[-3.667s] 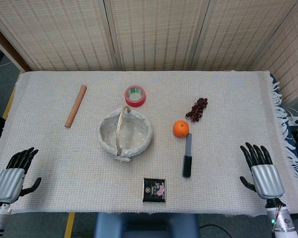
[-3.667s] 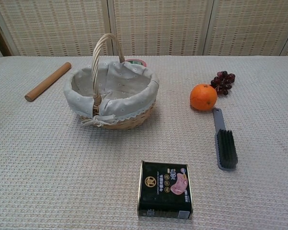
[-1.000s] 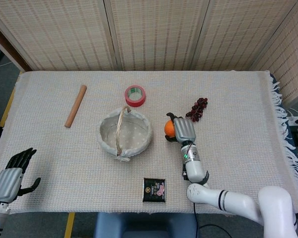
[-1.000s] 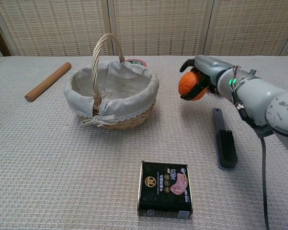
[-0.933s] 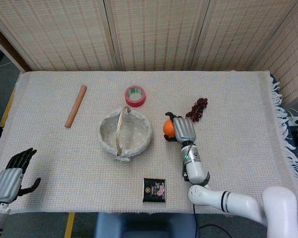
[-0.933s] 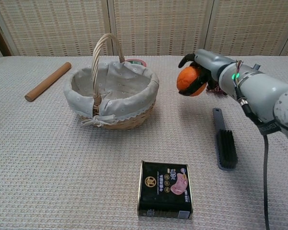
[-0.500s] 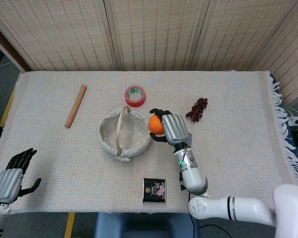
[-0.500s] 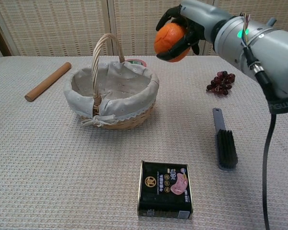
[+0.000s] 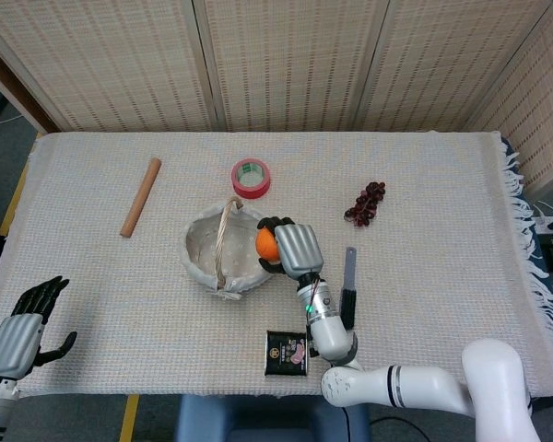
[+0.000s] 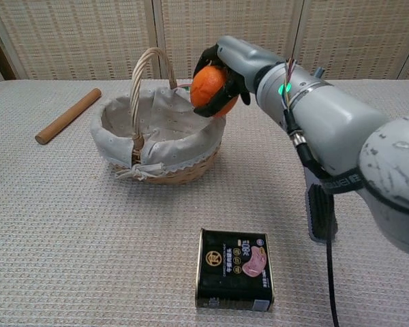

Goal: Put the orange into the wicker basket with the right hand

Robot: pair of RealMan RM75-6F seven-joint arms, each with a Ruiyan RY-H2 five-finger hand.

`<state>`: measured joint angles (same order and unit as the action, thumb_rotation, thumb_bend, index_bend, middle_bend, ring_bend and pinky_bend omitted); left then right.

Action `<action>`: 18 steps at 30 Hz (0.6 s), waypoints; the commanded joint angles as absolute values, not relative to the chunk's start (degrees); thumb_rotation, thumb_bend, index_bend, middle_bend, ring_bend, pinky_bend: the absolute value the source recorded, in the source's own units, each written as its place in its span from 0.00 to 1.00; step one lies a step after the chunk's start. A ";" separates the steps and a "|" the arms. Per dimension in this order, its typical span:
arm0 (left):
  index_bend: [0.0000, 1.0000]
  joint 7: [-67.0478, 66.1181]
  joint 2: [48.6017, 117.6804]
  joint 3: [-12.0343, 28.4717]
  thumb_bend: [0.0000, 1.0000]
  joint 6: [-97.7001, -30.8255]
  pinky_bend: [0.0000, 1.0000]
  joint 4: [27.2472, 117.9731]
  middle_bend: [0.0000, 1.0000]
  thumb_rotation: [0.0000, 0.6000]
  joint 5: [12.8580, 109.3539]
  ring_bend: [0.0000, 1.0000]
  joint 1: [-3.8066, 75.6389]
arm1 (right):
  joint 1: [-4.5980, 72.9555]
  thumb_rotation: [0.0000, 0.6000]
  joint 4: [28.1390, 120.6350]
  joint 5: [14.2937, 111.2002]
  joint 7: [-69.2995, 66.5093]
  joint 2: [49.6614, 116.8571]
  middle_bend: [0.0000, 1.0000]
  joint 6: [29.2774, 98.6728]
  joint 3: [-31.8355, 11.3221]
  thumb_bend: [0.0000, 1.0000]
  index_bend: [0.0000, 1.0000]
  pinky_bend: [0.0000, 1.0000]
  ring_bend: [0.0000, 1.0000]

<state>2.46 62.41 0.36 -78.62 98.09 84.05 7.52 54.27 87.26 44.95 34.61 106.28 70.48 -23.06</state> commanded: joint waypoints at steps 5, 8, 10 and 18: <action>0.00 2.69 62.37 0.27 0.35 -78.52 0.06 98.10 0.00 1.00 84.26 0.00 7.55 | 56.29 1.00 80.55 47.01 33.05 111.08 0.63 70.00 -23.37 0.29 0.38 0.63 0.59; 0.00 2.84 62.34 0.26 0.35 -78.46 0.06 98.08 0.00 1.00 84.24 0.00 7.56 | 56.63 1.00 78.67 48.16 32.74 112.19 0.54 69.51 -22.85 0.29 0.40 0.51 0.43; 0.00 2.90 62.29 0.24 0.35 -78.42 0.06 98.11 0.00 1.00 84.29 0.00 7.58 | 56.69 1.00 77.71 48.69 32.55 112.86 0.44 69.31 -22.64 0.29 0.39 0.42 0.29; 0.00 3.06 62.26 0.23 0.35 -78.39 0.06 98.09 0.00 1.00 84.38 0.00 7.61 | 56.58 1.00 76.52 50.36 32.94 113.53 0.00 69.81 -23.03 0.12 0.00 0.04 0.00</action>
<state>3.06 62.26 0.23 -78.38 98.08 84.38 7.61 56.66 76.71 49.96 32.88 113.48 69.46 -22.97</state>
